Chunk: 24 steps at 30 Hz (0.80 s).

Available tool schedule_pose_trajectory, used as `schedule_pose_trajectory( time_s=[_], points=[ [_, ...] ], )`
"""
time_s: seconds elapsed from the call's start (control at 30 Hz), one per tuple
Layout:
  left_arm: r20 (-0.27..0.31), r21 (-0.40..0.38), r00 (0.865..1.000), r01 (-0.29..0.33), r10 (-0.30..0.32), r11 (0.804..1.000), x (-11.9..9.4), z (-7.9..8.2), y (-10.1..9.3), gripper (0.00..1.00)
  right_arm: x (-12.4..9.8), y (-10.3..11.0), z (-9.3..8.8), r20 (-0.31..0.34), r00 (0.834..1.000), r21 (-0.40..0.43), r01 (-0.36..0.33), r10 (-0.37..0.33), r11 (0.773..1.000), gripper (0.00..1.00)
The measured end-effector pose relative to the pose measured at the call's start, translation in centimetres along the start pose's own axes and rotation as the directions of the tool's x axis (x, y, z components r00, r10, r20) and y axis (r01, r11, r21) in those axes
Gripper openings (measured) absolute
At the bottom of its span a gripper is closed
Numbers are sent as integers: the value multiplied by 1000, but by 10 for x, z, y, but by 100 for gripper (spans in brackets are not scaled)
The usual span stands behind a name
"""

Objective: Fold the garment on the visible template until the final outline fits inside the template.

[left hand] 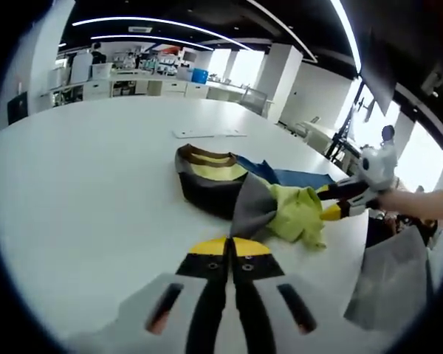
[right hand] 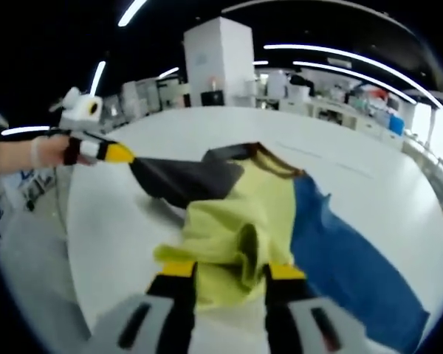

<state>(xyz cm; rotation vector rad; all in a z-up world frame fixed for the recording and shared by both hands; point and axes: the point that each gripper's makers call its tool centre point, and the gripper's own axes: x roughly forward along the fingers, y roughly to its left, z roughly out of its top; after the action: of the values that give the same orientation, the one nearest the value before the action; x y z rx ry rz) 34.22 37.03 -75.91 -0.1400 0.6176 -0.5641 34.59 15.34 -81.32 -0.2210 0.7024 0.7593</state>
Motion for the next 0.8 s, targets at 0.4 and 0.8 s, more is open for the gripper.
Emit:
schedule_pose_trajectory(
  time_s=[0.4, 0.8],
  points=[
    [-3, -2, 1000, 2, -2, 1000, 0, -1, 2, 0, -2, -13, -13, -38, 997, -32, 62, -64, 998, 0],
    [11, -32, 1000, 2, -2, 999, -5, 3, 1, 0, -3, -24, -14, -45, 995, -24, 92, -93, 995, 0]
  ],
)
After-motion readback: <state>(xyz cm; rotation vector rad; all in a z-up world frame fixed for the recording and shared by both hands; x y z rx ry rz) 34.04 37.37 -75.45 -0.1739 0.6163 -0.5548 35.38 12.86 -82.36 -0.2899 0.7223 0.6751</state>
